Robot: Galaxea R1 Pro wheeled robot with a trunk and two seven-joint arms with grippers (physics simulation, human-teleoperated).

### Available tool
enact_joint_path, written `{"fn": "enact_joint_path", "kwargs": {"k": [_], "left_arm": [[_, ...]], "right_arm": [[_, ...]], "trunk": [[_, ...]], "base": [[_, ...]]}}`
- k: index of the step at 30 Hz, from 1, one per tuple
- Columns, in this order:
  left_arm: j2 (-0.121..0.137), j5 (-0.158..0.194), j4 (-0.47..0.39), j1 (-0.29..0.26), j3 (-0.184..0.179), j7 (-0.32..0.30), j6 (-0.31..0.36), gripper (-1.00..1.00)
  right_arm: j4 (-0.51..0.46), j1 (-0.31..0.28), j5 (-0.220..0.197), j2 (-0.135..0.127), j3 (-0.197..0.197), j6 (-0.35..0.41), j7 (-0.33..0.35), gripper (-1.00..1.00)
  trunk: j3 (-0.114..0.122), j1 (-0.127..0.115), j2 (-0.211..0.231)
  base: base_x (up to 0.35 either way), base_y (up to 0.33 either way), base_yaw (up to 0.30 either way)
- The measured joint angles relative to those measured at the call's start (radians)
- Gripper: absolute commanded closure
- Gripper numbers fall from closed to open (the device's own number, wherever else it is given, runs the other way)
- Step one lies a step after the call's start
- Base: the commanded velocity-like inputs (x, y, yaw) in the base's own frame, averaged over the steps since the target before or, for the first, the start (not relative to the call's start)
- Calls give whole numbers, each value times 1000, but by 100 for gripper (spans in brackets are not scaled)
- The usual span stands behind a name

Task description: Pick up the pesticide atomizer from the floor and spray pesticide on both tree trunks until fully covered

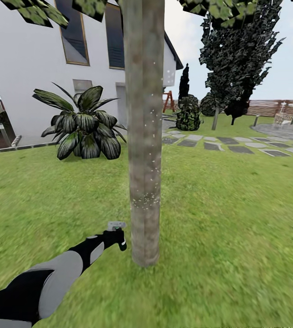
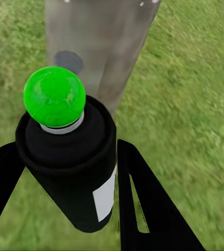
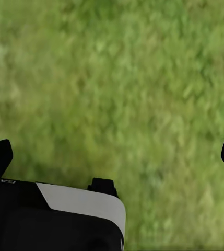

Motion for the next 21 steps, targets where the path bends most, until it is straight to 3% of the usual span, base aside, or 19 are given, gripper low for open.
{"fn": "enact_joint_path", "kwargs": {"k": [3, 7, 11, 14, 16, 17, 19, 21], "left_arm": [[-41, 4, -53, 0, -10, 3, 37, 100], [-56, 5, -301, 0, -11, 7, 337, 100], [-64, 5, -396, 0, -14, 5, 416, 100], [-74, 5, -530, 0, -15, 6, 589, 100], [-77, 3, -600, 0, -15, 13, 668, 100], [-86, 4, -642, -1, -15, 35, 749, 100], [-92, 4, -677, -2, -15, 55, 818, 100], [-94, 5, -690, -13, -15, 62, 844, 100]], "right_arm": [[0, 0, 1, 0, 0, 0, 0, -100], [0, 0, 1, -6, 0, 0, 0, -100], [-1, 0, 1, -8, 1, 0, 0, -100], [-2, 0, 1, -8, 1, 0, 0, -100], [-2, 0, 2, -8, 2, 0, 0, -100], [-2, 0, 2, -9, 3, 0, 0, -100], [-2, 0, 2, -10, 3, 0, 0, -100], [-2, 0, 2, -11, 3, 0, 0, -100]], "trunk": [[0, 0, 0], [0, 0, 0], [0, 0, 0], [0, 0, 0], [0, 0, 0], [0, 0, 0], [0, 0, 0], [0, 0, 0]], "base": [[0, 3, -1], [0, 0, 0], [0, 0, 0], [0, 0, 0], [0, 0, 0], [0, 0, 0], [0, 0, 0], [0, 0, 0]]}}
